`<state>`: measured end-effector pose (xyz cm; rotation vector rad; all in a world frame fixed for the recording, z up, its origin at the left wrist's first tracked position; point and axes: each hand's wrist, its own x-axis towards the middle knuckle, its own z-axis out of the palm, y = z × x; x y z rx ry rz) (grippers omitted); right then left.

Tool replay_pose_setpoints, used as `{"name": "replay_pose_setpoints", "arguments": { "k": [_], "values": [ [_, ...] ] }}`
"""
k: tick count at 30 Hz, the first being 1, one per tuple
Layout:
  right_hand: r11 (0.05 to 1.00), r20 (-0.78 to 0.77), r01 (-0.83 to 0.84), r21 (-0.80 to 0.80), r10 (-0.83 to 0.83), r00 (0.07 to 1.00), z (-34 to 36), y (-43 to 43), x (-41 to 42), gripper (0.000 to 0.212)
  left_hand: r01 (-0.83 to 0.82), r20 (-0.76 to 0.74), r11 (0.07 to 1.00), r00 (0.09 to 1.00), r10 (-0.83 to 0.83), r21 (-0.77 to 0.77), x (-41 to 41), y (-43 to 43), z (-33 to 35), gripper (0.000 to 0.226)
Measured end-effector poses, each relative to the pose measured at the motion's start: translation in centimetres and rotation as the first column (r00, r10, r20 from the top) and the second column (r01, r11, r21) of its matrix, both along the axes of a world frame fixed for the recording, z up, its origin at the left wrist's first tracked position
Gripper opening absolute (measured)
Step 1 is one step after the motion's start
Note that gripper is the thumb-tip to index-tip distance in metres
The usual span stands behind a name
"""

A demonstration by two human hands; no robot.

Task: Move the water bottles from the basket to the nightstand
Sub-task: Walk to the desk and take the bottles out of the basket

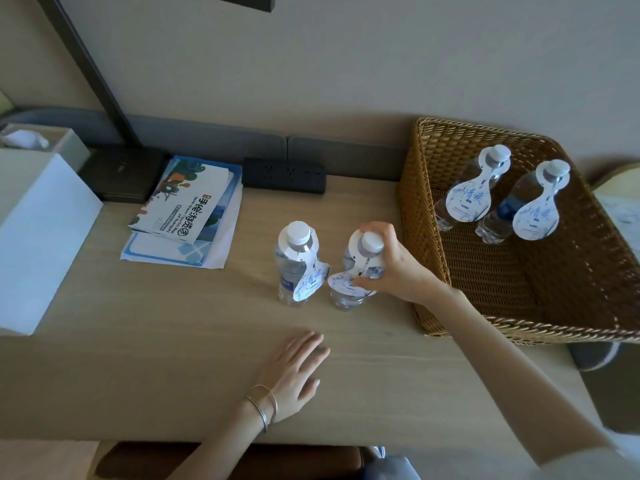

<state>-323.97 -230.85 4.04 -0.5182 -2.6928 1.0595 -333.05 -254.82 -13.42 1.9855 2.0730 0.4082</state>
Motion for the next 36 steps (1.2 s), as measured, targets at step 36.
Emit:
{"name": "replay_pose_setpoints", "arguments": {
  "k": [36],
  "values": [
    [0.728, 0.055, 0.283, 0.624, -0.402, 0.914, 3.2, 15.4, 21.9, 0.067, 0.06, -0.223, 0.982, 0.975, -0.019, 0.178, 11.8, 22.9, 18.0, 0.06]
  ]
}}
